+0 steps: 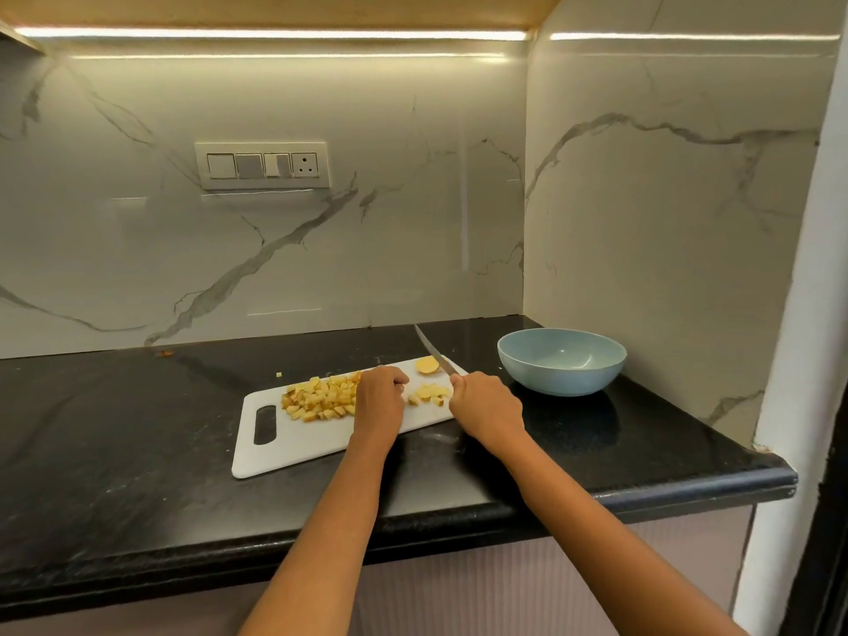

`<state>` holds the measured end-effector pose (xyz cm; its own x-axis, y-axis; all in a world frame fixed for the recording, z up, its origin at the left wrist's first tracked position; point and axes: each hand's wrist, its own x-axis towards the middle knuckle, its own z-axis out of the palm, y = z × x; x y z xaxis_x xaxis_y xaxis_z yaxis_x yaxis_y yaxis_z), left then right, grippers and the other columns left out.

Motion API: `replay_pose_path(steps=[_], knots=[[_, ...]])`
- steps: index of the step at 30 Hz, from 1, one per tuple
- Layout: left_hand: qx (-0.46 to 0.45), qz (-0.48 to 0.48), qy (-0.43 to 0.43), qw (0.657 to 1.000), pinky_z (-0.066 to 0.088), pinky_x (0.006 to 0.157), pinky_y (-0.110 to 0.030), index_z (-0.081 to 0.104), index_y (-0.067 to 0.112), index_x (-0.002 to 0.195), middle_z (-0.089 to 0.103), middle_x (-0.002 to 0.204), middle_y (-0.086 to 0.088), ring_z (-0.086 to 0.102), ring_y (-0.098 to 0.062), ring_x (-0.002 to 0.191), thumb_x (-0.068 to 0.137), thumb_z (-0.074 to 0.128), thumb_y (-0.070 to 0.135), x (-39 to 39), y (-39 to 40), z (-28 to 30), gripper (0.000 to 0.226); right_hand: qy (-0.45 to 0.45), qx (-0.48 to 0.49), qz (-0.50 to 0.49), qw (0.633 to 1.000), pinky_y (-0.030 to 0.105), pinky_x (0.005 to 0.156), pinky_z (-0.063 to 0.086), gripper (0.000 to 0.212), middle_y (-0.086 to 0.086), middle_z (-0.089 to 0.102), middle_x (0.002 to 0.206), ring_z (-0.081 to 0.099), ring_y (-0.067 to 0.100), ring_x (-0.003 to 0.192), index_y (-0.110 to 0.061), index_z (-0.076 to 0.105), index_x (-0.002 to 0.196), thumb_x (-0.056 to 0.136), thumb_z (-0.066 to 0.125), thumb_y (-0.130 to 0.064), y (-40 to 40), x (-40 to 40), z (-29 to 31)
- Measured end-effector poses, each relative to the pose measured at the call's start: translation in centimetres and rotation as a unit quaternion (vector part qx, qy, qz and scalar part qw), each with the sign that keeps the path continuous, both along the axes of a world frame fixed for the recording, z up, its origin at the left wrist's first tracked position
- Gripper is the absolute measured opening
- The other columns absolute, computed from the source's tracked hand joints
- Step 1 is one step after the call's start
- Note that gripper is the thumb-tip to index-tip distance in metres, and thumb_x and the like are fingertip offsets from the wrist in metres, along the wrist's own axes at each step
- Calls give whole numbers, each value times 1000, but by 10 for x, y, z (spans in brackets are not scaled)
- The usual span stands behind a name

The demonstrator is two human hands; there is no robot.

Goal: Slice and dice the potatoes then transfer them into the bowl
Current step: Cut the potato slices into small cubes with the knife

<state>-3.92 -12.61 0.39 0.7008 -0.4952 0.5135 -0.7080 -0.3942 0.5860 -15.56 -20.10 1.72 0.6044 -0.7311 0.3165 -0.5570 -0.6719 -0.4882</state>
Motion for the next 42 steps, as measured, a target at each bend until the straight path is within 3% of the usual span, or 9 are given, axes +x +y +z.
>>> replay_pose_path(steps=[4,6,8,11,17,24,30,36,42], knots=[[75,-92,-47,992,42,94,-26,68,15,111,64,115,-4,56,-21,109,87,62,21,-8,-12,2,26,-90,-1,-9,996,31,69,42,45,10,65,100,61,25,92,-8,64,104,101,27,-33,-16,14,0],[143,-130,-71,979,47,87,-36,70,22,105,66,109,-1,57,-23,106,84,61,26,-8,-21,3,23,-122,-10,1,992,34,72,47,45,9,66,96,62,24,88,-8,64,101,102,28,-34,-22,23,1],[196,-151,-73,966,47,84,-41,66,15,109,64,110,-8,54,-27,105,87,56,21,-9,-26,8,24,-141,-24,11,990,34,71,49,43,8,67,89,61,20,80,-9,64,95,102,30,-34,-28,31,3],[241,-149,-84,955,38,92,-42,54,11,122,53,123,-11,46,-27,114,92,48,23,-6,-32,12,33,-148,-51,24,987,29,61,42,42,2,59,74,56,16,68,-9,61,89,102,31,-34,-37,45,4],[278,-58,-141,948,30,94,-42,58,18,109,53,113,-3,42,-22,112,91,43,30,22,-28,12,26,-159,-45,32,986,22,51,35,40,-6,46,60,46,9,56,-10,56,79,102,32,-33,-60,63,5],[165,90,-75,979,27,96,-40,63,23,106,55,115,0,41,-20,113,95,43,26,57,-2,16,23,-152,-35,40,987,17,49,32,37,-7,45,59,43,6,52,-15,51,74,101,33,-33,-64,65,0],[106,52,-38,992,25,99,-40,65,25,104,58,120,1,41,-20,119,97,45,24,53,4,19,21,-163,-27,42,985,22,56,41,37,-4,48,61,49,10,60,-13,52,75,101,34,-32,-67,63,0],[202,-48,-6,978,19,101,-41,67,35,92,53,126,11,30,-17,128,74,69,52,43,10,19,25,-167,-23,36,985,18,55,39,34,-1,53,69,48,8,60,-14,52,78,101,35,-32,-69,63,-1],[140,-33,-7,990,21,102,-42,66,33,101,54,129,8,37,-17,128,87,59,39,43,1,17,17,-158,-27,35,986,13,52,35,35,-3,51,67,45,6,55,-15,51,77,101,34,-32,-70,64,-3]])
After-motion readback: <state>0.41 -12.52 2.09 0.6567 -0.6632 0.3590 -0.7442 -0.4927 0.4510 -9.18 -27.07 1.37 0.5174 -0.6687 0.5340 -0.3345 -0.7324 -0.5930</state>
